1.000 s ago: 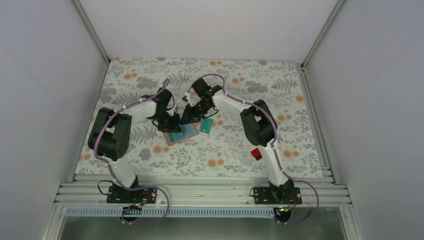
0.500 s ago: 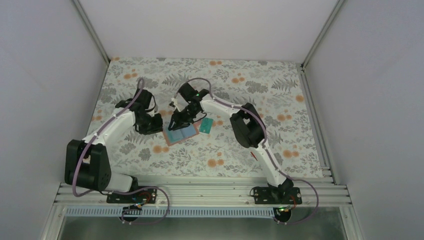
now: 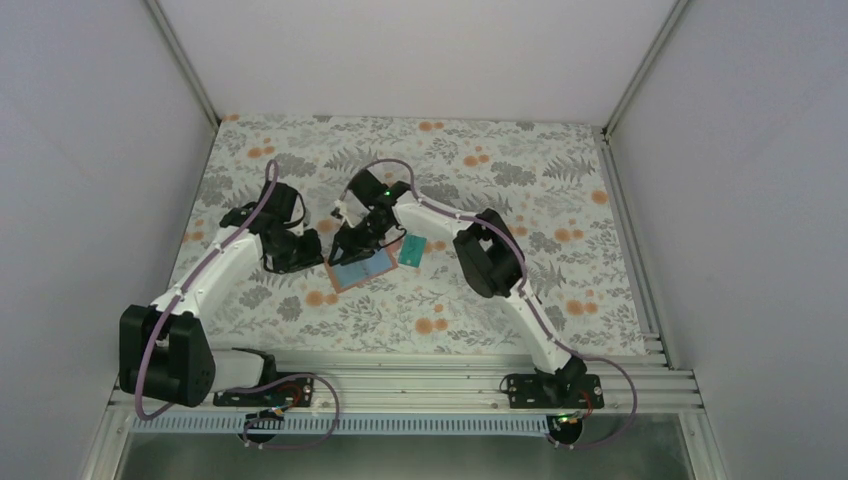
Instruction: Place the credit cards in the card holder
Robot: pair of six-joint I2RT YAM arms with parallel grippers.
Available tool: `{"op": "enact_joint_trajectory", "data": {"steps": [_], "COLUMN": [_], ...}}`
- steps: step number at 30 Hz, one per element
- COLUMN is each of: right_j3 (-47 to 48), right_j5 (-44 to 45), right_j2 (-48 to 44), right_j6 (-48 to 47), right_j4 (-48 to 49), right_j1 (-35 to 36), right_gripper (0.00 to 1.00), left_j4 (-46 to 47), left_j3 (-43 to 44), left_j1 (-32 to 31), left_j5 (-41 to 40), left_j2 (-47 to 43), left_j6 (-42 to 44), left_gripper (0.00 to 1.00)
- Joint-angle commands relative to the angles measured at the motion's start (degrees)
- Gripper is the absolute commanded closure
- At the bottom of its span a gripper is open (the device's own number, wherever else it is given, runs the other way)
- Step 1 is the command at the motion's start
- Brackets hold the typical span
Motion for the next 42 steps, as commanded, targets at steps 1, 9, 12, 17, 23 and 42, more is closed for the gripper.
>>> {"op": "enact_joint_trajectory", "data": {"steps": [1, 9, 12, 17, 23, 42], "right_j3": [1.0, -8.1, -14.9, -28.6, -34.8, -31.0], "right_j5": [2.5, 15.6, 23.3, 27.5, 24.2, 18.5], "right_j2": [-8.4, -17.9, -22.5, -29.2, -28.3, -13.7], "right_j6": [-1.3, -1.2, 0.2, 4.1, 3.6, -6.5], "right_j4": [-1.1, -2.3, -1.5, 2.8, 7.3, 4.0], "right_j1": [-0.9, -6.2, -9.0, -15.1, -19.3, -15.7], "right_gripper": [0.59, 0.59, 0.58, 0.53, 0.51, 0.72], "left_j4": [1.4, 3.2, 5.0, 9.8, 10.2, 12.3], "left_j3": [2.4, 6.5, 8.3, 12.4, 22.5, 13.9], "left_j1": [0.0, -1.2, -3.4, -9.8, -16.7, -17.2], "left_j5": [2.5, 5.2, 6.5, 9.1, 6.4, 2.0], "left_j2": [-0.1, 4.1, 6.2, 12.6, 23.2, 18.1], "left_j6": [1.6, 2.8, 3.8, 4.8, 6.4, 2.8], "left_gripper": [0.81, 0.81, 0.78, 0.71, 0.65, 0.65]}}
